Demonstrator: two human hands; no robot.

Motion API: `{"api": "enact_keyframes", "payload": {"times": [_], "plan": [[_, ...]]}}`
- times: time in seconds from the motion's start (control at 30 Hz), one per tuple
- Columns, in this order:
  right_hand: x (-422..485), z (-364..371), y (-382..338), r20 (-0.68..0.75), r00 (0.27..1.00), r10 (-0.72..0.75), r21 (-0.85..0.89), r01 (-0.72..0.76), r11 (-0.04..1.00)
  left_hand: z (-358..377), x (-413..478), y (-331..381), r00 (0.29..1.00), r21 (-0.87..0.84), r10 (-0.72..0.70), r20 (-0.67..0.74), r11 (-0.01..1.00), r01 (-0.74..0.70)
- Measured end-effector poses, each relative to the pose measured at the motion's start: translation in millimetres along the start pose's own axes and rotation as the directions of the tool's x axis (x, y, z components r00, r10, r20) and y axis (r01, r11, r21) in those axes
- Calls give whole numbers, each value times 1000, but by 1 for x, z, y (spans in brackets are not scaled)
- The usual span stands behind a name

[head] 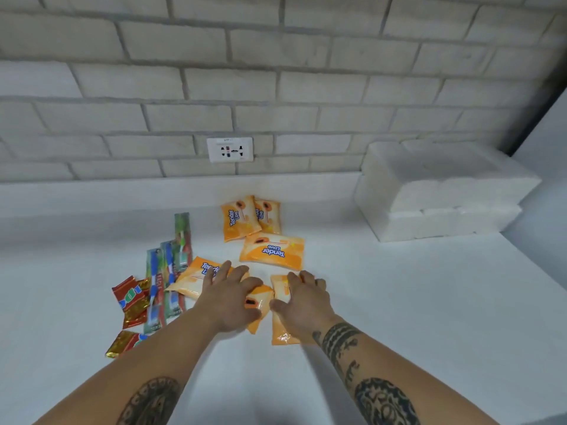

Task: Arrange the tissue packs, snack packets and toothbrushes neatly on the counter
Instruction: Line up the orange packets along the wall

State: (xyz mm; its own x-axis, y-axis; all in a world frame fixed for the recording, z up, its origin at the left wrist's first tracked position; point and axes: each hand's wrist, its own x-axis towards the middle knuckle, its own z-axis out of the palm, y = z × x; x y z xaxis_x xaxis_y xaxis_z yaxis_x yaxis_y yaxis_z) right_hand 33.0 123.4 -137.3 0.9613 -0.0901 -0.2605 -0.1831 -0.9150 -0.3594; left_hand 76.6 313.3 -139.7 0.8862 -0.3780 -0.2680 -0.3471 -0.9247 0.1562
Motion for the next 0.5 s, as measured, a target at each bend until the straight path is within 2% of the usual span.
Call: {"api": "enact_keyframes", "payload": {"times": [0.2, 0.3, 0.37, 0.43, 0.5], "plan": [[-1, 3, -16, 36, 996, -81, 193, 73, 978, -17, -6, -35, 994, -63, 21, 104, 998, -15], [9, -4, -20, -181, 983, -43, 230, 85, 969, -23, -2, -45, 1000, -137, 22, -17, 990, -24], [22, -14, -22, -250, 968, -24, 210, 79, 975, -21, 3, -49, 999, -153, 3, -52, 988, -11], [40, -22, -22, -177, 984, 9, 203, 28, 979, -18, 4, -51, 1000, -88, -6, -5, 996, 6], [55, -23, -25, -37, 999, 28, 163, -21, 986, -15, 3, -51, 999, -62, -31, 17, 998, 32]]}}
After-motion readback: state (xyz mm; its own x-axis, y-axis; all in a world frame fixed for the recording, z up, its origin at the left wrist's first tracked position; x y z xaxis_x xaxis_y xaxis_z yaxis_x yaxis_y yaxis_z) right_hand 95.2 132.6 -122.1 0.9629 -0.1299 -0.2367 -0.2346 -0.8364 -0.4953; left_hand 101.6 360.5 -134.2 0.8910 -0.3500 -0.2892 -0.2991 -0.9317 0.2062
